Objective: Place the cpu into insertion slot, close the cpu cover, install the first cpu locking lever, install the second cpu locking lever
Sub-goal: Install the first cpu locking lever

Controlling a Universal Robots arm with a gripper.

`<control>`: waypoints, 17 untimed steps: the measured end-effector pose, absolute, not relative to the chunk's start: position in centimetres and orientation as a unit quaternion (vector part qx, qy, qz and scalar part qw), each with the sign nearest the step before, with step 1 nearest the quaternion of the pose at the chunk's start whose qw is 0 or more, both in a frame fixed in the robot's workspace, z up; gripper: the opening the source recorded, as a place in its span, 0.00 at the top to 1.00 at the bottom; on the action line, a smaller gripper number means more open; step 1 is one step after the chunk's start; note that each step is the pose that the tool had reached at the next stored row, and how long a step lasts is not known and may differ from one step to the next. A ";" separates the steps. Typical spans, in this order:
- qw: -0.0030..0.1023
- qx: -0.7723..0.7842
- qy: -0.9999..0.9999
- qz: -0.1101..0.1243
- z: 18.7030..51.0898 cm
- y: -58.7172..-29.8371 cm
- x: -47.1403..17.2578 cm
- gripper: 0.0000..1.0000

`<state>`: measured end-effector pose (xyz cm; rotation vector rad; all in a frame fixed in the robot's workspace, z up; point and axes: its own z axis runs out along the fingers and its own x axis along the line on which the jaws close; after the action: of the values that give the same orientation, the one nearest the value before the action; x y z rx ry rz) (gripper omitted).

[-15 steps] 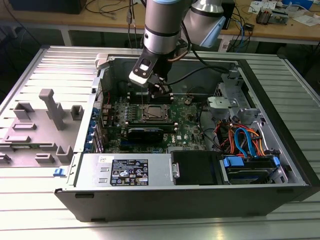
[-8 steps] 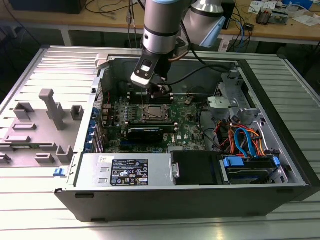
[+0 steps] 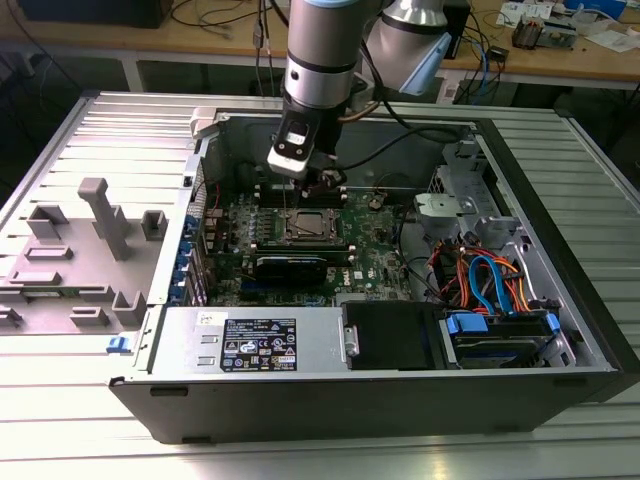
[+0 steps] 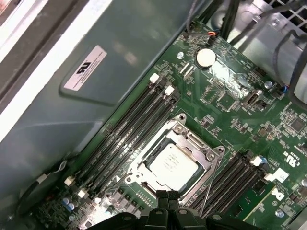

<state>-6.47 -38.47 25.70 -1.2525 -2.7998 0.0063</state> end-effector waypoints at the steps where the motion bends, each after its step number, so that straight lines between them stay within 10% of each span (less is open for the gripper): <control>1: 0.037 -0.404 -0.914 0.002 25.7 -38.5 -6.5 0.89; 17: 0.037 -0.390 -0.920 0.003 25.7 -38.5 -6.6 0.89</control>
<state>-6.55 -38.50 25.70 -1.1966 -2.8244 0.0086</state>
